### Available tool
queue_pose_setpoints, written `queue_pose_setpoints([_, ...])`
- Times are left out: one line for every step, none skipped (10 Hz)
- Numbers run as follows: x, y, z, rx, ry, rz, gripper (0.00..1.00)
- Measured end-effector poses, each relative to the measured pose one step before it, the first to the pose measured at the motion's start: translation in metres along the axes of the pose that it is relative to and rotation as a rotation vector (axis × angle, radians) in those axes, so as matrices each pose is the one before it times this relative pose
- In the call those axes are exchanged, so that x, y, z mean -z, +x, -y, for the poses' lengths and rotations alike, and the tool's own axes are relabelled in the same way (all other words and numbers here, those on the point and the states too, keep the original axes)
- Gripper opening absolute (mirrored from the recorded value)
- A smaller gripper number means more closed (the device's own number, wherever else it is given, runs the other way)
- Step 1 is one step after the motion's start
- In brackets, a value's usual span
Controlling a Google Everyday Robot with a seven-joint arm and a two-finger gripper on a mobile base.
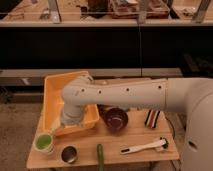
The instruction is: Stack cups into tray
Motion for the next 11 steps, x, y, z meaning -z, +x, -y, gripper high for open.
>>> queue_pose_setpoints([-0.00572,-0.01290,-0.00457,-0.01038,-0.00729,0.00389,0.80])
queue_pose_setpoints([-0.01005,-0.01505,-0.00935,-0.01105,-0.00978,0.00568,0.80])
queue_pose_setpoints([-0.00824,-0.00791,-0.00421,-0.00273,-0.00653,0.00711,0.80])
queue_pose_setpoints([-0.01344,-0.00869,-0.00599,-0.00540,-0.00706,0.01656,0.80])
queue_pose_setpoints([-0.00883,-0.00511,-0.00790,-0.01555,0.00158,0.01058,0.80])
queue_pose_setpoints([-0.00647,-0.00294,-0.00593,-0.01285,0.00287,0.00753,0.80])
queue_pose_setpoints([-0.00192,-0.00159,-0.00372,-0.00922,0.00260,0.00407,0.80])
queue_pose_setpoints([-0.00156,-0.00232,-0.00634,-0.01280,0.00204,0.00427,0.80])
queue_pose_setpoints([-0.00052,-0.00135,-0.00493,-0.01131,-0.00053,0.00262,0.80])
queue_pose_setpoints([-0.00103,-0.00073,-0.00200,-0.00300,-0.00179,0.00290,0.80])
queue_pose_setpoints([-0.00168,-0.00034,-0.00065,0.00064,-0.00392,0.00277,0.76])
